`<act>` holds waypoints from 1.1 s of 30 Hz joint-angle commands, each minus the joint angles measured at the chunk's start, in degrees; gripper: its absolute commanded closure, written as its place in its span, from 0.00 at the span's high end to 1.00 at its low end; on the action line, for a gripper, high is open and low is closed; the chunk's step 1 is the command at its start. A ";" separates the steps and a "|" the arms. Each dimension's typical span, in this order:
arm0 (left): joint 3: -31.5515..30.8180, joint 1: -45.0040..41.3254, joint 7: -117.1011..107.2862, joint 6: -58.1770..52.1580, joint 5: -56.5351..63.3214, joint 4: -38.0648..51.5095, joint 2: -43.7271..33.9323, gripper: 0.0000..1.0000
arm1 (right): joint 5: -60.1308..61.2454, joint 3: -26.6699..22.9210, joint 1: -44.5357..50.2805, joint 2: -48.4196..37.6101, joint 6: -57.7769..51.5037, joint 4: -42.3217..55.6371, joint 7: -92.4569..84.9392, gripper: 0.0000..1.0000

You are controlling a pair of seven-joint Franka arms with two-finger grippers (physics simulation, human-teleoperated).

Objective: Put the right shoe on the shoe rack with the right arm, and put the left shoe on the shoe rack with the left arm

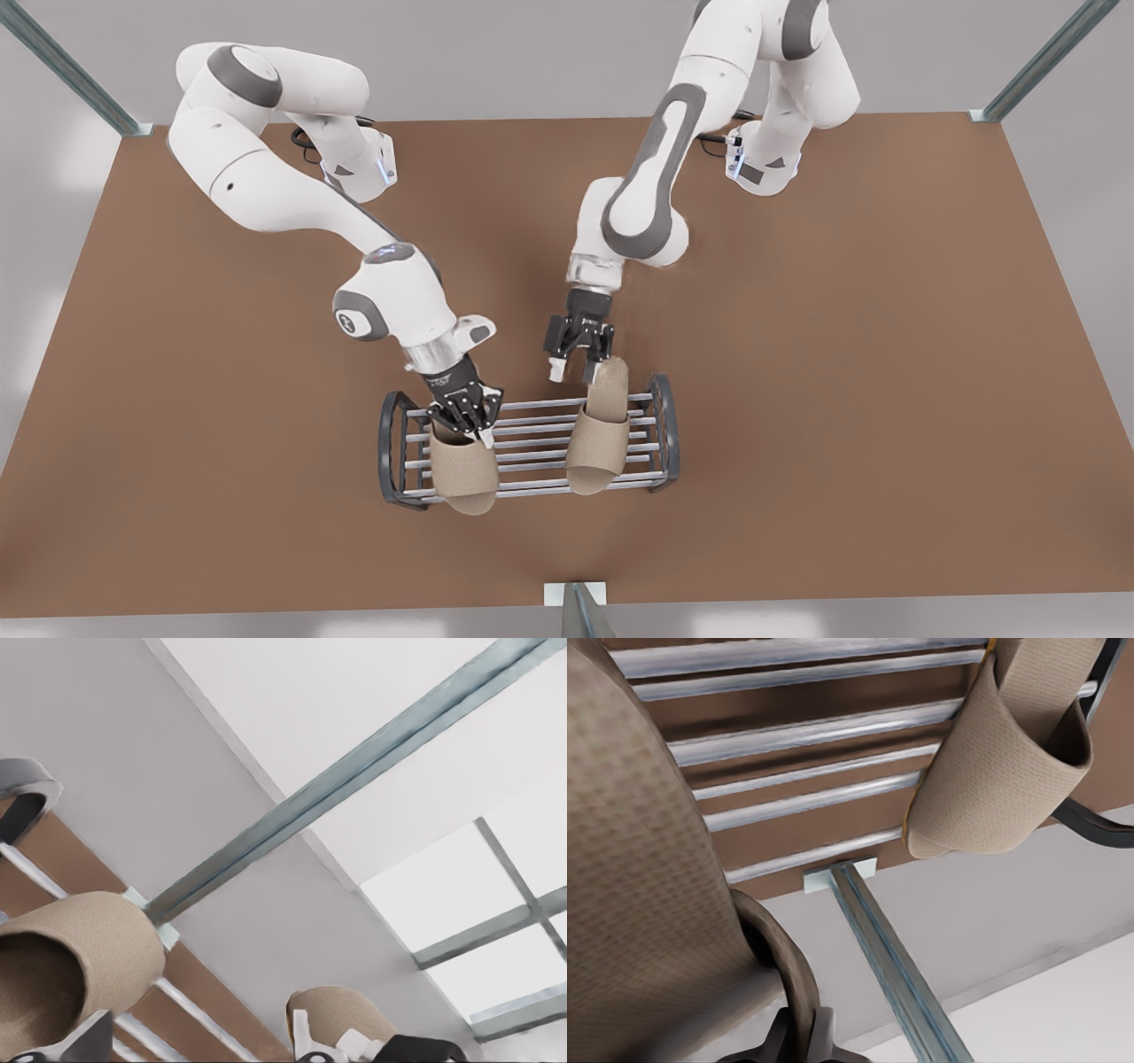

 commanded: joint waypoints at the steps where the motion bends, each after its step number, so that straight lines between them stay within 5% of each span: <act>1: -1.29 7.35 40.89 -70.10 -71.69 13.99 -5.70 1.00 | 1.94 -1.14 0.92 0.71 -3.42 0.65 7.97 0.21; 2: 5.83 8.76 59.91 -83.48 -72.48 18.91 -13.96 1.00 | 1.76 -2.10 1.80 1.59 -3.07 1.26 7.97 0.21; 4: 14.01 8.67 78.16 -91.39 -72.13 23.66 -18.63 1.00 | 1.67 -3.07 3.29 2.74 -3.07 2.58 7.97 0.21; 8: 13.93 12.36 144.72 -92.63 -71.87 19.45 -15.47 1.00 | 1.67 -3.60 3.20 3.09 -2.89 2.32 7.97 0.21; 10: 14.01 12.62 149.83 -92.72 -72.04 19.45 -11.33 1.00 | 1.67 -3.68 2.94 3.09 -2.81 1.61 7.97 0.21; 11: 12.79 14.20 150.19 -92.63 -71.87 19.45 -11.42 1.00 | 1.15 -3.68 2.94 3.09 -2.54 1.00 7.97 0.21; 12: 4.62 20.00 150.36 -92.11 -70.38 19.53 -11.68 1.00 | 1.23 -3.68 2.94 3.09 -2.54 0.56 7.97 0.23; 14: -14.37 31.61 151.24 -89.12 -61.24 16.29 -17.83 1.00 | 1.23 -3.68 2.59 2.91 -2.54 -0.76 7.97 0.43; 15: -14.55 31.61 151.24 -89.03 -60.97 15.67 -18.19 1.00 | 1.32 -3.60 2.24 2.83 -2.54 -1.20 7.97 0.55; 16: -14.55 31.52 151.24 -89.11 -60.97 15.67 -18.19 1.00 | 3.51 -3.60 1.54 2.65 -2.63 -1.37 8.06 1.00; 26: -18.24 34.42 151.24 -89.47 -59.65 15.76 -18.63 1.00 | 9.49 -2.11 0.92 1.60 -3.33 -2.43 7.88 1.00; 29: -18.50 34.94 153.96 -89.47 -59.56 15.58 -18.28 1.00 | 10.99 10.72 -2.68 0.80 -16.24 -1.82 8.32 1.00; 33: -25.10 41.36 160.82 -81.82 -57.98 2.31 -26.98 1.00 | 12.21 27.69 -2.95 -1.30 -44.72 5.21 34.85 1.00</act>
